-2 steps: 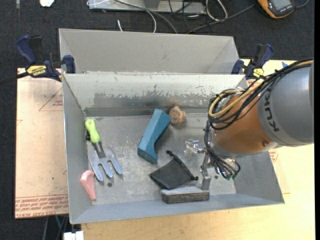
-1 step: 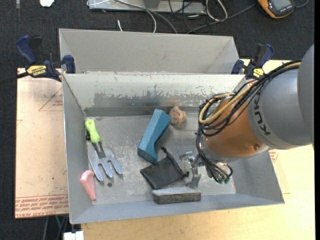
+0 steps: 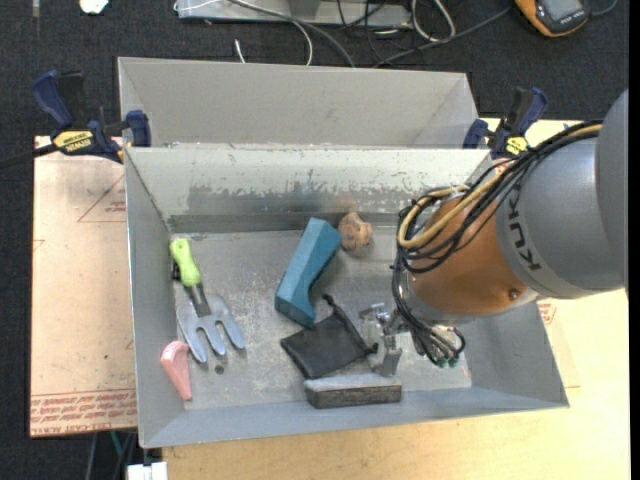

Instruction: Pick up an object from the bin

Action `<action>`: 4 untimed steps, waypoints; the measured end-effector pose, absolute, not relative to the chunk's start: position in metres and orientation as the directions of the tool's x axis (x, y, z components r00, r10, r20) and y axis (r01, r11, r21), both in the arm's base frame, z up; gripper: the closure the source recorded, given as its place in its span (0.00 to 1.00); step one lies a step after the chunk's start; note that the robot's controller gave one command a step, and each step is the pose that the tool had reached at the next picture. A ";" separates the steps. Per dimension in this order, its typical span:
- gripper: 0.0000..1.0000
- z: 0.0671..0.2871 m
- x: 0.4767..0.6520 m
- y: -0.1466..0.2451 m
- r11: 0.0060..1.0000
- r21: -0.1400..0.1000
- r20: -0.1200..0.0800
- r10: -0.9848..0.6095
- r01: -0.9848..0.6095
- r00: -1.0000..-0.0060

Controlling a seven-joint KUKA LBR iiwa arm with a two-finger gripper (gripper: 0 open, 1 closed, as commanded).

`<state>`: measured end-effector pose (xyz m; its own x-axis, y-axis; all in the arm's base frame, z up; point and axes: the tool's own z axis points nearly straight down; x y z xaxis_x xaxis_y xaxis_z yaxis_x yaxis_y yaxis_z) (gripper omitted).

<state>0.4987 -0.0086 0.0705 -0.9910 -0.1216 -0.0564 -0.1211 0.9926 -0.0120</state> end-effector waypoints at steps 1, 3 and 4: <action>1.00 0.071 0.499 -0.011 0.989 -0.012 -0.057 -0.150 -0.149 -0.987; 1.00 0.203 0.515 -0.029 0.975 -0.017 -0.057 -0.221 -0.220 -0.974; 1.00 0.129 0.527 -0.001 0.926 -0.024 -0.052 -0.376 -0.376 -0.925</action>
Offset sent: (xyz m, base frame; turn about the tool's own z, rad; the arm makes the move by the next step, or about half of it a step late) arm 0.0010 0.0075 0.2776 -0.0430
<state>0.5267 -0.0006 0.1287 -0.9249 -0.3765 -0.0525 -0.3757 0.9264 -0.0237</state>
